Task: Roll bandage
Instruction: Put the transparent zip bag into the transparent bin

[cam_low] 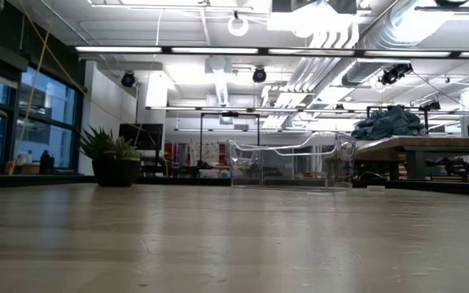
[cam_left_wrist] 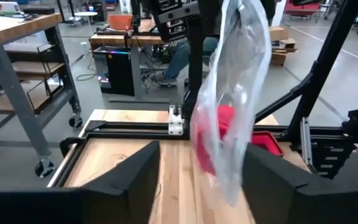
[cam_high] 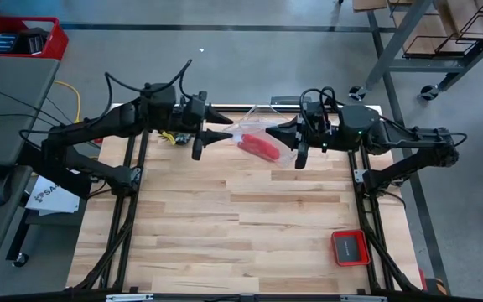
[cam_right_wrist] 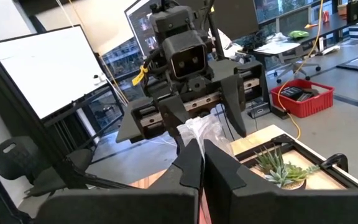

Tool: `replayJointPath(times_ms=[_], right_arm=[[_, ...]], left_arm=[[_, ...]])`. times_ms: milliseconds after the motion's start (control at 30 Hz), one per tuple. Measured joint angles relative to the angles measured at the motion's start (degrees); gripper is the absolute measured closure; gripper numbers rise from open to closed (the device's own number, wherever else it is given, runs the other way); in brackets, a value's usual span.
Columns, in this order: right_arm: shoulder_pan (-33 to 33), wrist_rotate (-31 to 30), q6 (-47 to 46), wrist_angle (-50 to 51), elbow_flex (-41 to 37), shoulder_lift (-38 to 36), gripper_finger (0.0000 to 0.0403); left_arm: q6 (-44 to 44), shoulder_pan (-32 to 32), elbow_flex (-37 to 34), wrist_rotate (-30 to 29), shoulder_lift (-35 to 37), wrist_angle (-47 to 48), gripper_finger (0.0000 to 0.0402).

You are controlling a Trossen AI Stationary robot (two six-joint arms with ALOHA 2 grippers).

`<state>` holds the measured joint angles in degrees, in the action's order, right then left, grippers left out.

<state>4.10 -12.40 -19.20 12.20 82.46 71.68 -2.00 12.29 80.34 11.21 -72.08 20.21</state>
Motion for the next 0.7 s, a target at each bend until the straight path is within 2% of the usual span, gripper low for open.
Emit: replayJointPath(times_ms=[333,700], right_arm=[[0.0,0.0,0.11,0.69,0.0,-0.04,0.0403],[0.0,2.25,-1.95,5.52,0.0,-0.04,0.0403]], left_arm=[[-2.11,-0.01,0.0,0.52,0.42,2.03,0.0389],[3.62,1.26,0.0,3.52,1.42,5.48,0.04]])
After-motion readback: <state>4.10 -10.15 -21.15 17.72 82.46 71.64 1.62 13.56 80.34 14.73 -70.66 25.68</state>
